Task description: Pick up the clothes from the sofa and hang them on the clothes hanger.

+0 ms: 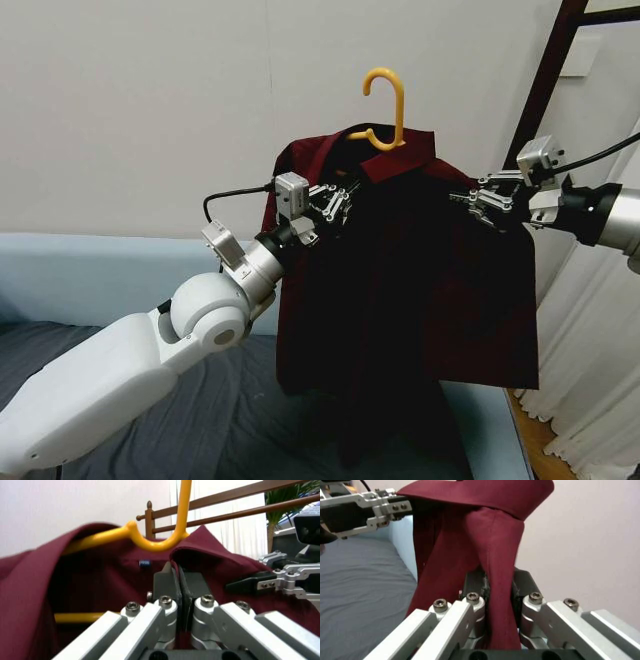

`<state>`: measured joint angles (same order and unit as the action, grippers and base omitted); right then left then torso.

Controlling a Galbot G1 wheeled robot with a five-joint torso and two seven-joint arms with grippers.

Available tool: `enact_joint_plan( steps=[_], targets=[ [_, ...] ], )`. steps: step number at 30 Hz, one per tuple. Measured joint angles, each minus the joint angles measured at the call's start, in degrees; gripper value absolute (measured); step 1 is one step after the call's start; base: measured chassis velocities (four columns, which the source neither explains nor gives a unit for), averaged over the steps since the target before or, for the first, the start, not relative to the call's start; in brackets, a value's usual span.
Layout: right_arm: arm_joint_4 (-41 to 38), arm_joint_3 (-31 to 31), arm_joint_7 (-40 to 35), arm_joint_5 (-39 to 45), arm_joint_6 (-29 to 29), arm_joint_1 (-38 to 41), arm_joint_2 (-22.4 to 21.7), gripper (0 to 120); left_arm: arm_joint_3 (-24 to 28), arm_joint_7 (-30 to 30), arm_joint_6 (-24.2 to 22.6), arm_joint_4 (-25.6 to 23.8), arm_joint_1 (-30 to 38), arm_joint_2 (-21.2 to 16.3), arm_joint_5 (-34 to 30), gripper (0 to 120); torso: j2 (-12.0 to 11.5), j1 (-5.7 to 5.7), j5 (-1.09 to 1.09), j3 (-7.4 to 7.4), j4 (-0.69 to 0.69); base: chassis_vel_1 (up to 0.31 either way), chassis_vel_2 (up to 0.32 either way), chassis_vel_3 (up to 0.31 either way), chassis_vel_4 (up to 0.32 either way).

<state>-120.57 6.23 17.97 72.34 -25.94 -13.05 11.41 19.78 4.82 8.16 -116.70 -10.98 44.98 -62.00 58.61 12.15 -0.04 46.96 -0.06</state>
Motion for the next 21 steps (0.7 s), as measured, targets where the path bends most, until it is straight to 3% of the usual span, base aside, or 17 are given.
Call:
enact_joint_plan(
  steps=[12, 21],
  targets=[
    [2.05, 0.30, 4.46, 0.39, 3.09, 1.30, 0.57, 7, -0.57, -1.20, 1.22, 0.77, -1.54, -0.15, 3.05, 0, 0.00, 0.00, -0.01, 0.00, 0.00, 0.000, 0.000, 0.000, 0.000],
    [2.16, 0.45, 9.57, -4.14, 4.53, 0.36, -0.40, 7, -1.55, -1.11, 1.30, 0.29, -1.64, 0.02, 2.86, 0, 0.00, 0.00, 0.00, 0.00, -0.01, 0.000, 0.000, 0.000, 0.000]
  ],
)
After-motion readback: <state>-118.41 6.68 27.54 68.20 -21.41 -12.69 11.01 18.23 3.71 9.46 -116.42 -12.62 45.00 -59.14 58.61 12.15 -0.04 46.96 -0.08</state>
